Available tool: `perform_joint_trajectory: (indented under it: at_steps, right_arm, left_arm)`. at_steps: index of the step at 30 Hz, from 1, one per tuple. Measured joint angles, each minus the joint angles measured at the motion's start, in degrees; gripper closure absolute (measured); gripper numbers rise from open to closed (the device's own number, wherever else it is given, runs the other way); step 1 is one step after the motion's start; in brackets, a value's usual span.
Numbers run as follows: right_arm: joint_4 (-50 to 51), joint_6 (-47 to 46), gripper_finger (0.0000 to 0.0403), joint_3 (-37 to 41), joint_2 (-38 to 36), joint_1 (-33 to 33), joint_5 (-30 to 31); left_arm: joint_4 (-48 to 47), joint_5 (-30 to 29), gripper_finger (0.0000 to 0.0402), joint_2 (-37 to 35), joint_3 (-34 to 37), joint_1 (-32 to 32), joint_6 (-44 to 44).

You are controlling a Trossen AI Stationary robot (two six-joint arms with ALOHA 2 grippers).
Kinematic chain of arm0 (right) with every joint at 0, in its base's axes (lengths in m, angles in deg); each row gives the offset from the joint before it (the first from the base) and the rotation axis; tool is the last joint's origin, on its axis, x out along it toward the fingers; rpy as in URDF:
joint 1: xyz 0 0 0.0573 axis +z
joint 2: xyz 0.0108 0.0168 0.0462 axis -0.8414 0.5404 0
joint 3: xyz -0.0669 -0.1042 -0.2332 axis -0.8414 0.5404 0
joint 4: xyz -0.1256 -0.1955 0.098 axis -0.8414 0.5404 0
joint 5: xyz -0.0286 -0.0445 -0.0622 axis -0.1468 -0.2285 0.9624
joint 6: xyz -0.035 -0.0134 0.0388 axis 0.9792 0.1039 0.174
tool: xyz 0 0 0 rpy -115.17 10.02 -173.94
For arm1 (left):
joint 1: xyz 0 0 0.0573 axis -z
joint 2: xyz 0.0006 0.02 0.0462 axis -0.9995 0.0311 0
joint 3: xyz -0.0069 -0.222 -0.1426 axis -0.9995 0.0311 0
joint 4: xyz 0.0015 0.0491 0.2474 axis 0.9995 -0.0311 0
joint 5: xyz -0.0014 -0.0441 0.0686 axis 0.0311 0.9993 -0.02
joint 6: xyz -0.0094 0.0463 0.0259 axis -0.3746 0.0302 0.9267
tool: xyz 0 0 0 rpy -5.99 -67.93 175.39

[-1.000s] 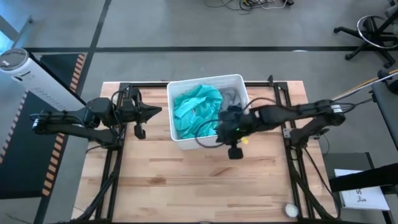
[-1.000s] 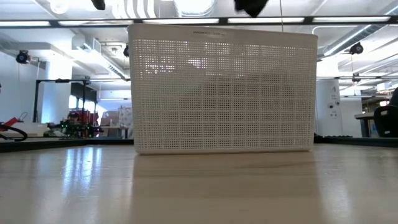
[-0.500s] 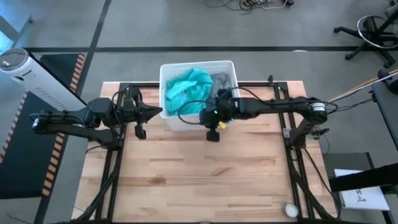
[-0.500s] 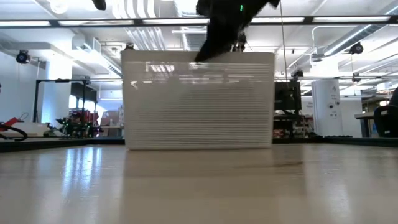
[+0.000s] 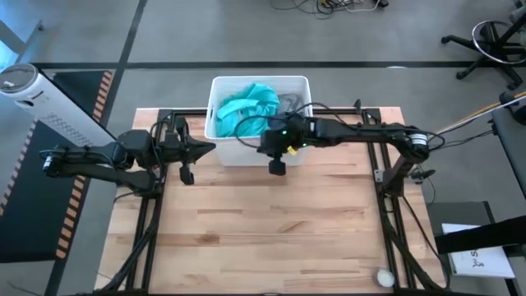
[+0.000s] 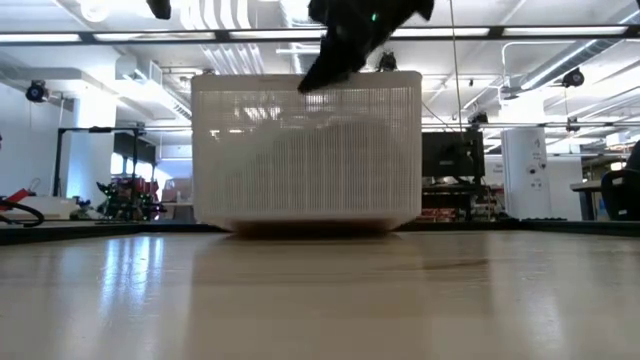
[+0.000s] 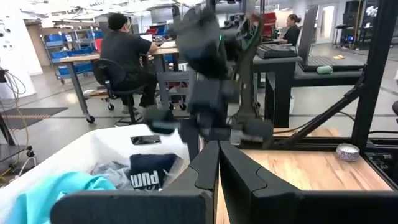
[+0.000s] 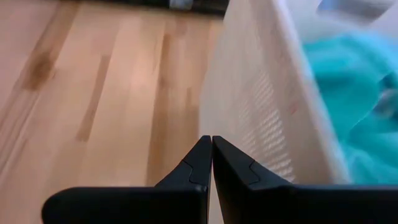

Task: Sort clothes
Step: Adjust the white laundry bin to the top center of the table, then return to Home Position

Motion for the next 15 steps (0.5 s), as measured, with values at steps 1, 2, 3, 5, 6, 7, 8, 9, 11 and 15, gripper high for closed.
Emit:
perform_joint_trajectory:
  at_steps: [1, 2, 3, 5, 6, 7, 8, 9, 11, 15]
  right_arm:
    - [-0.06, 0.02, 0.0403, 0.12, -0.89, 0.54, 0.30]
    - [-0.15, 0.06, 0.0403, 0.54, -1.60, 0.95, 0.36]
    - [0.06, 0.25, 0.0403, 1.09, -2.24, 1.47, 0.33]
    - [0.25, 1.00, 0.0403, 2.59, -3.53, 2.59, -0.11]
    - [0.19, 1.47, 0.0403, 3.48, -4.27, 3.16, -0.19]
    - [0.01, 1.87, 0.0403, 4.56, -5.22, 3.70, -0.40]
    - [-0.62, 2.13, 0.0403, 5.87, -6.13, 4.22, -0.56]
    - [-1.93, 2.11, 0.0403, 7.43, -7.08, 4.75, -0.54]
    - [-5.19, 2.09, 0.0403, 11.79, -9.43, 5.81, -0.54]
    - [-15.21, 1.22, 0.0403, 22.02, -14.65, 8.04, -0.96]
  left_arm:
    - [0.20, 0.07, 0.0402, 0.00, 0.20, 0.01, 0.21]
    - [0.14, 0.52, 0.0402, 0.00, 0.49, 0.01, 0.22]
    - [0.10, 1.09, 0.0402, 0.00, 0.87, 0.01, 0.27]
    - [0.56, 2.22, 0.0402, -0.01, 2.06, 0.09, 0.73]
    - [1.06, 2.67, 0.0402, -0.06, 2.86, 0.18, 0.82]
    - [1.87, 2.95, 0.0402, -0.11, 3.73, 0.37, 0.86]
    - [2.79, 3.01, 0.0402, -0.11, 4.59, 0.49, 0.94]
    - [4.17, 3.02, 0.0402, -0.11, 5.57, 0.71, 1.19]
    - [7.29, 3.04, 0.0402, -0.13, 7.87, 1.30, 1.94]
    - [13.70, 4.98, 0.0402, -0.24, 12.55, 2.77, 3.21]
